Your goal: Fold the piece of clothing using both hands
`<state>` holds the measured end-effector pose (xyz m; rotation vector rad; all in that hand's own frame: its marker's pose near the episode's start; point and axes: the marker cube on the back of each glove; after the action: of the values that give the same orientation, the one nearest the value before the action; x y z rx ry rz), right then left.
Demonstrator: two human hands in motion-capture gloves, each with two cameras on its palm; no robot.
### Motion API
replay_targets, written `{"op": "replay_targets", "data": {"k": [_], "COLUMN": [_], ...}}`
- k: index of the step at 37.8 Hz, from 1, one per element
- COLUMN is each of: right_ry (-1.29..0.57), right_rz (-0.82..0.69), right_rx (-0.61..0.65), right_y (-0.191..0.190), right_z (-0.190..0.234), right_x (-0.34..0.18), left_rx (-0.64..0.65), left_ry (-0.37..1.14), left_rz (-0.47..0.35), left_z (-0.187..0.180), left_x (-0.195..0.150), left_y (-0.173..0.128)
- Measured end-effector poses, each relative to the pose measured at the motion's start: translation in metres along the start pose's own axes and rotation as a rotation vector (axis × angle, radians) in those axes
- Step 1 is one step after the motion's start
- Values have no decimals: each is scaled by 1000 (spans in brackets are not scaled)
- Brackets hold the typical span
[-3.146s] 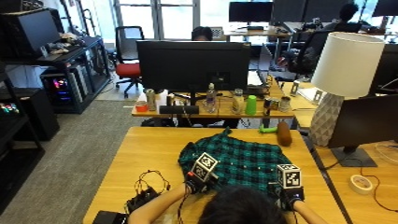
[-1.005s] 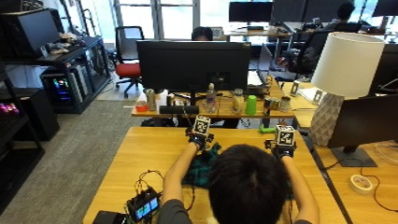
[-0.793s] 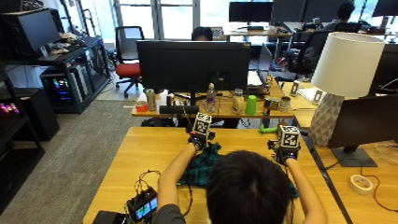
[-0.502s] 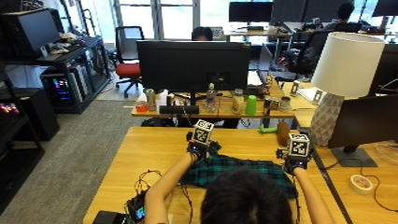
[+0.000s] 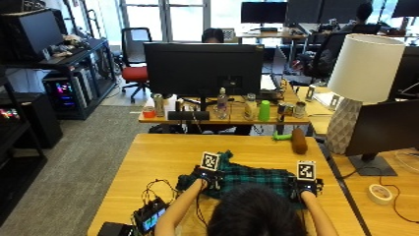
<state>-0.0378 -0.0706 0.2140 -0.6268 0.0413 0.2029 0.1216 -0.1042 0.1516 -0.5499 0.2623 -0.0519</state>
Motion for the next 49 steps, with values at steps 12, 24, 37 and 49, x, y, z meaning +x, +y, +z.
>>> {"op": "replay_targets", "data": {"k": [12, 24, 37, 49], "right_ry": [6, -59, -268, -425], "right_rz": [18, -69, 20, -121], "right_rx": [110, 258, 193, 299], "right_y": [-5, -9, -8, -12], "right_z": [-2, -6, -50, -145], "right_x": [-22, -38, 9, -53], "left_rx": [-6, 60, 152, 323], "left_ry": [-52, 11, 342, 352], "left_rz": [47, 110, 161, 74], "left_z": [6, 7, -26, -70], "left_x": [8, 12, 7, -23], "left_y": [-8, -15, -4, 42]}}
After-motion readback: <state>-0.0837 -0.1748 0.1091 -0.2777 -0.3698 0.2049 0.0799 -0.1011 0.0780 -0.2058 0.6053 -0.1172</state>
